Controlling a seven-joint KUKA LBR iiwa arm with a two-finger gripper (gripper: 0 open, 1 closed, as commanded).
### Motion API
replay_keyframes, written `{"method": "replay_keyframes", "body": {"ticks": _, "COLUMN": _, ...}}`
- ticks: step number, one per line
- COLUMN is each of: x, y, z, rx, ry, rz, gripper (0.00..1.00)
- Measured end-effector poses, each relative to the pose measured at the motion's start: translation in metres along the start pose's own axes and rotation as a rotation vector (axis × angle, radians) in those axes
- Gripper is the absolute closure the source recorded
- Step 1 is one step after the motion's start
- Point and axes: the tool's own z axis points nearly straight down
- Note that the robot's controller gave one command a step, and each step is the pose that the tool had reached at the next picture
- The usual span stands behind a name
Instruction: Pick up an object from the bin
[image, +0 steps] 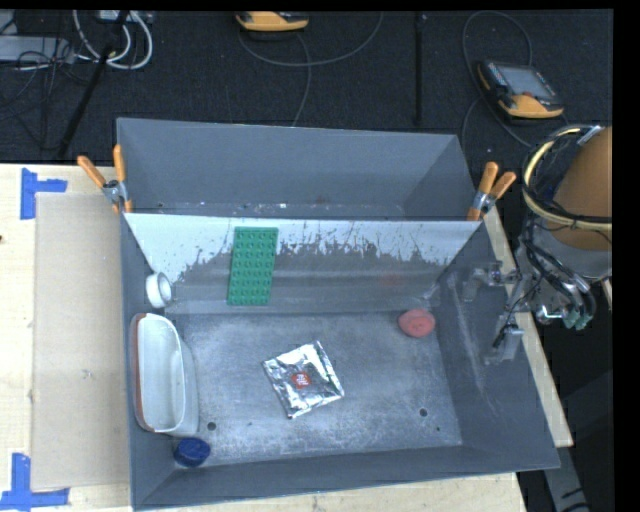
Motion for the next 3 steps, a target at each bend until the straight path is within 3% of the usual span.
{"method": "replay_keyframes", "body": {"ticks": 1, "x": -0.054, "y": 0.000, "z": 0.132, "rx": 0.000, "ry": -0.004, "rz": 0.042, "gripper": 0.00}}
{"method": "replay_keyframes", "body": {"ticks": 2, "x": -0.048, "y": 0.043, "z": 0.145, "rx": -0.001, "ry": -0.006, "rz": 0.000, "gripper": 0.00}}
{"method": "replay_keyframes", "body": {"ticks": 3, "x": -0.049, "y": 0.041, "z": 0.143, "rx": 0.002, "ry": -0.008, "rz": 0.000, "gripper": 1.00}}
